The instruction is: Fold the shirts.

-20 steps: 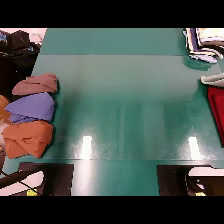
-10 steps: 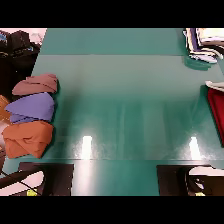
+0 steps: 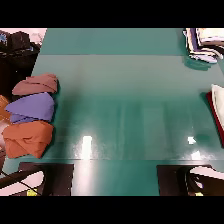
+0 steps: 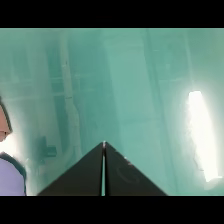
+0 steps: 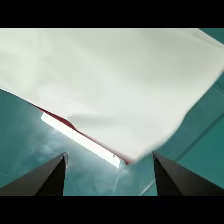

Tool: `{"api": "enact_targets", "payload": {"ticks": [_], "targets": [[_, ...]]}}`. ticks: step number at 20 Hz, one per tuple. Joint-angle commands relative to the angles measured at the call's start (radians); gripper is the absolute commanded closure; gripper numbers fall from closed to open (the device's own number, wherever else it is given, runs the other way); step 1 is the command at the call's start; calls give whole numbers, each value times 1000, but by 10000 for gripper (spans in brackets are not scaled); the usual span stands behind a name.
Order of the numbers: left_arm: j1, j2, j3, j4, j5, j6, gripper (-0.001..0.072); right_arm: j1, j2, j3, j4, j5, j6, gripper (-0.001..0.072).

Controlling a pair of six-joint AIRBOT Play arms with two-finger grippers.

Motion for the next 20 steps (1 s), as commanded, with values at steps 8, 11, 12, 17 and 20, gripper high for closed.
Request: {"api": "enact_targets", "payload": {"ticks": [8,11,12,17,20], "targets": [[0,0,0,0,44,5,685,359,104,127,415,-116,0,118],[0,0,0,0,46,5,685,626,108,193,412,-122,0,119],[0,0,0,0,57,5,685,712,108,209,411,-124,0,119],[0,0,0,0,87,5,685,1035,108,238,404,-166,0,499],[0,0,0,0,87,5,685,1120,108,237,405,-173,-9,694]]}}
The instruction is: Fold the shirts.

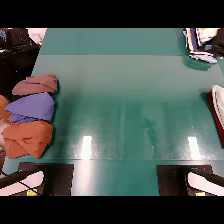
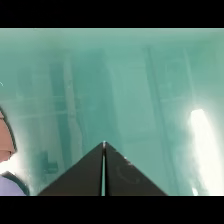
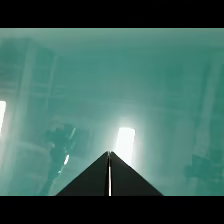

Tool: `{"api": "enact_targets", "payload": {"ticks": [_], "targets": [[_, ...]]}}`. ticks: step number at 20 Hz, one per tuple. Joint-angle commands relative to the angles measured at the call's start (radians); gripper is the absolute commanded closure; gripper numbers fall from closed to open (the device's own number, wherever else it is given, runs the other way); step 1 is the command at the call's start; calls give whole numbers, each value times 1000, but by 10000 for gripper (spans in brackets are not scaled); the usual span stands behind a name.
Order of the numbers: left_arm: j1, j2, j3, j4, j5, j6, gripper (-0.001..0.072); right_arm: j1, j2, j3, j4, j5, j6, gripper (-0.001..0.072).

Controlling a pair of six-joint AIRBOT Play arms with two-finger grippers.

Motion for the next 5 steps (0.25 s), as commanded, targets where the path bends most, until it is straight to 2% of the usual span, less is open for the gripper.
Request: {"api": "enact_targets", "payload": {"ticks": [1,5], "targets": [[0,0,0,0,7,0,685,127,1,7,4,-16,-7,694],[0,1,0,0,7,0,685,133,1,7,5,-16,-7,694]]}}
